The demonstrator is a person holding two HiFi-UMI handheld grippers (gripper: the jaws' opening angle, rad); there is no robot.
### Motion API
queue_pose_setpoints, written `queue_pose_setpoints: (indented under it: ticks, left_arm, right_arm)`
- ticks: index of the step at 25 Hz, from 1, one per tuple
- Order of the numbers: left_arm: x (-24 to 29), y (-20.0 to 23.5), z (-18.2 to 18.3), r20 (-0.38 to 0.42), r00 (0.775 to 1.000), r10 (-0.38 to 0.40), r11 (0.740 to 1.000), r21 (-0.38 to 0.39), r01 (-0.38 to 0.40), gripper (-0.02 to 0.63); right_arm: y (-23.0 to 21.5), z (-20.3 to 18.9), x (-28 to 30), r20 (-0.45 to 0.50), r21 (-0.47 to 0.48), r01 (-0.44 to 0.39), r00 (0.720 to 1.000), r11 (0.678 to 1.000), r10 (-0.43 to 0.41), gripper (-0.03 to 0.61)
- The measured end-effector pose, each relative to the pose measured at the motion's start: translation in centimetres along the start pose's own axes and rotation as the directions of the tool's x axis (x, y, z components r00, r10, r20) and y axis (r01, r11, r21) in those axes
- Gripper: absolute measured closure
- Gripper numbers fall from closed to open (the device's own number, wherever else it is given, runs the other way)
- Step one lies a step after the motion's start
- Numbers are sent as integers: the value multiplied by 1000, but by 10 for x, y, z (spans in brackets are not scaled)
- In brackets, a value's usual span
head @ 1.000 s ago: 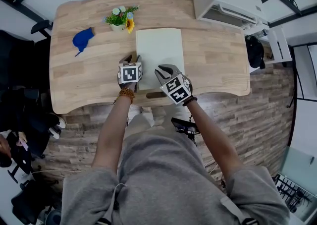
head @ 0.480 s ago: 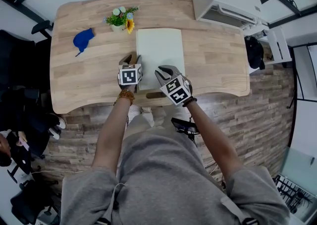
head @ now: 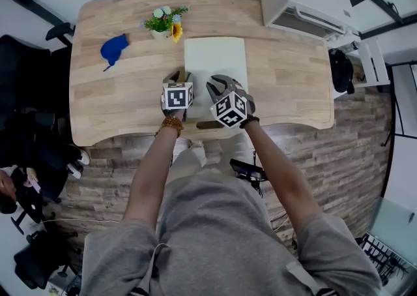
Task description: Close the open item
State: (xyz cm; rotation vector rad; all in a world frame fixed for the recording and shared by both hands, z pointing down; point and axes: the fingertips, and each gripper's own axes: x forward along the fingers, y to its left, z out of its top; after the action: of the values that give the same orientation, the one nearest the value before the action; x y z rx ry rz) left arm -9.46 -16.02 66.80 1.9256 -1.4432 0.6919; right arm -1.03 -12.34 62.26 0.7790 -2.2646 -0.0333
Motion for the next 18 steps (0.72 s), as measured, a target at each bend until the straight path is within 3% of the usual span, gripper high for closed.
queue_pose_setpoints:
  ticks: [11,18]
  left_arm:
    - [1,4,-3,-3,1000,-12,1000,-26,12,436]
    - [1,-3,-3,20,1000,-13,1000,-18,13,502]
  right_arm:
    - [9,-16,35,-71,26,-98,992,995,100,472]
    - [10,-22,27,-64,39,-97,993,995,99,472]
